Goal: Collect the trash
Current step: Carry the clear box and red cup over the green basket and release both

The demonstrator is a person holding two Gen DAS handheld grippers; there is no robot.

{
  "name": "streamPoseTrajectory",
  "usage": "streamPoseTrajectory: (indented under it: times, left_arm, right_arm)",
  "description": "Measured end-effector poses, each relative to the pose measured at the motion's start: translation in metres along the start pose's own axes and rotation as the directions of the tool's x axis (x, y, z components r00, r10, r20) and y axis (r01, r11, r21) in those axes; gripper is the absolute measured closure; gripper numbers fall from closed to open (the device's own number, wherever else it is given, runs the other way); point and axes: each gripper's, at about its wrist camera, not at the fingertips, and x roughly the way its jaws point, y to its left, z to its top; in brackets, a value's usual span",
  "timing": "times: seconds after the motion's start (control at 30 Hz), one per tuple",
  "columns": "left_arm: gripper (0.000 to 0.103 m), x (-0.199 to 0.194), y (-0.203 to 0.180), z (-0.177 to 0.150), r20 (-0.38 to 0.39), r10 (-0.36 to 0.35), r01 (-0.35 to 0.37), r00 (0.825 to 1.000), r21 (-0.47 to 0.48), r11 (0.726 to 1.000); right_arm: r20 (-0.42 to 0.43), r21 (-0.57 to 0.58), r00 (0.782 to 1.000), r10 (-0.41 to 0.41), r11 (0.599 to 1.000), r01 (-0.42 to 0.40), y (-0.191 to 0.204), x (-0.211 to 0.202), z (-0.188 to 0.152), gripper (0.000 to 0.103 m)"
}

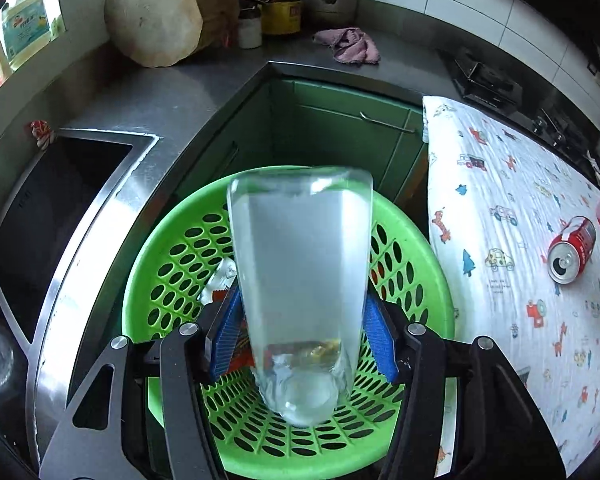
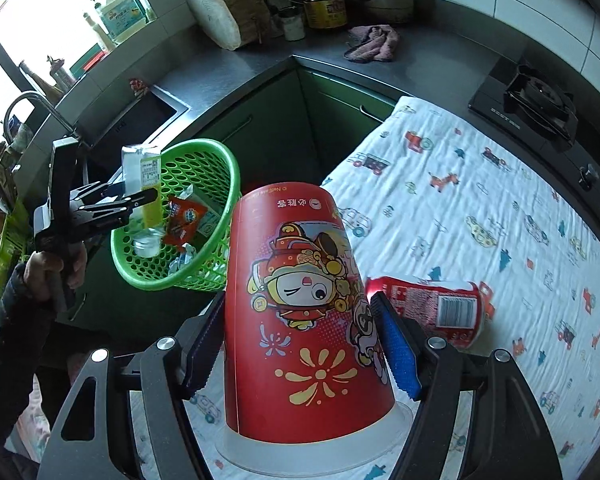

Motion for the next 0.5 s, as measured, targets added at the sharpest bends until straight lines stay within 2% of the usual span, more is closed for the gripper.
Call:
streamPoseTrajectory:
  times: [0.1,0.5]
  left_arm:
    - [0.039,-0.002,0.005,-0.005,0.014,-0.016,0.016,1.000,-0.002,1.000]
    - [0.034,-0.044,0.039,-0.029,0.091,-0.022,0.028,0.996,-0.068,0.997]
  right_arm:
    - [-0.006,-0.019,1.000,0.015,1.000,-0.015,0.016,0.008,0.009,0.034]
    - [-0.029,-0.101,0.996,0.081,0.991,-0.084,0.081,0.047,0.040,0.034]
